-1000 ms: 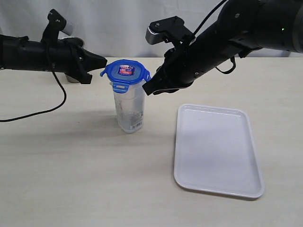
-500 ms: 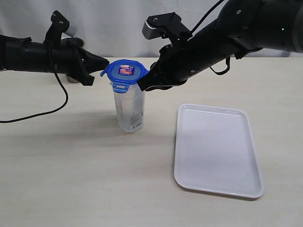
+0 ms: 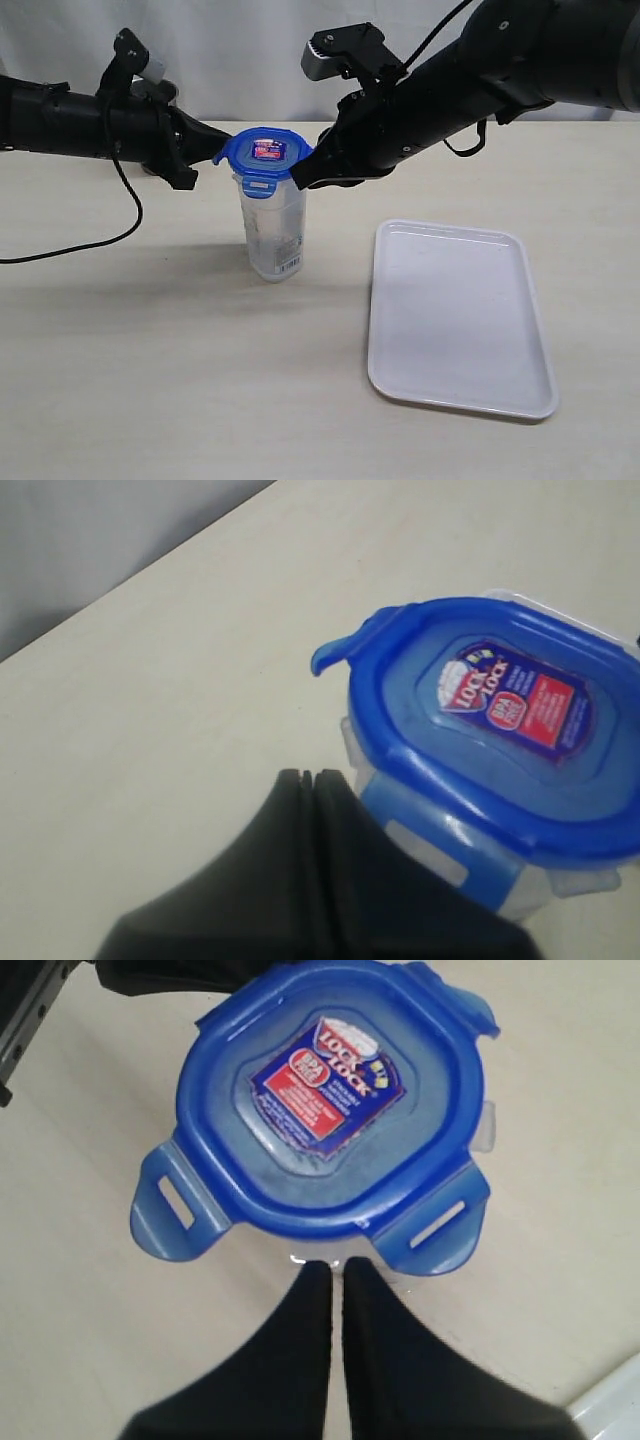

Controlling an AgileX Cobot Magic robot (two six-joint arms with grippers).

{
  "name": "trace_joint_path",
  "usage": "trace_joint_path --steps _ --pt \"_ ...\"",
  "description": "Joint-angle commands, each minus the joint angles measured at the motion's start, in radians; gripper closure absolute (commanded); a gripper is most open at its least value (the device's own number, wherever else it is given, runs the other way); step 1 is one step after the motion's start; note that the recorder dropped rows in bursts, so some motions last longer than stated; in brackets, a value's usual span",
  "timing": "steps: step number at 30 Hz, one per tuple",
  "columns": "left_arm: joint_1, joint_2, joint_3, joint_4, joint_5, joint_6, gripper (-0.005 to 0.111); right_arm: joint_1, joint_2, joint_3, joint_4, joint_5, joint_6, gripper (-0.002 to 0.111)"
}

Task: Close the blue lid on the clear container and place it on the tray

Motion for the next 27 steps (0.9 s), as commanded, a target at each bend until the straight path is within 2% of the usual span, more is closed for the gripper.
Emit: trace_joint_path --steps 1,8,27 --pt "-0.003 -0.006 0.002 0.008 0.031 -0.023 0.107 0.0 -0.01 -0.001 -0.01 -0.004 -0.006 0.104" --pt "-0.003 -0.006 0.002 0.008 0.03 -0.034 0.107 0.0 -0.01 -0.001 -0.114 0.02 0.012 0.104" --pt "-0.003 -0.006 0.002 0.04 0.052 -0.092 0.107 0.0 -0.01 -0.001 -0.144 -0.052 -0.01 0.104"
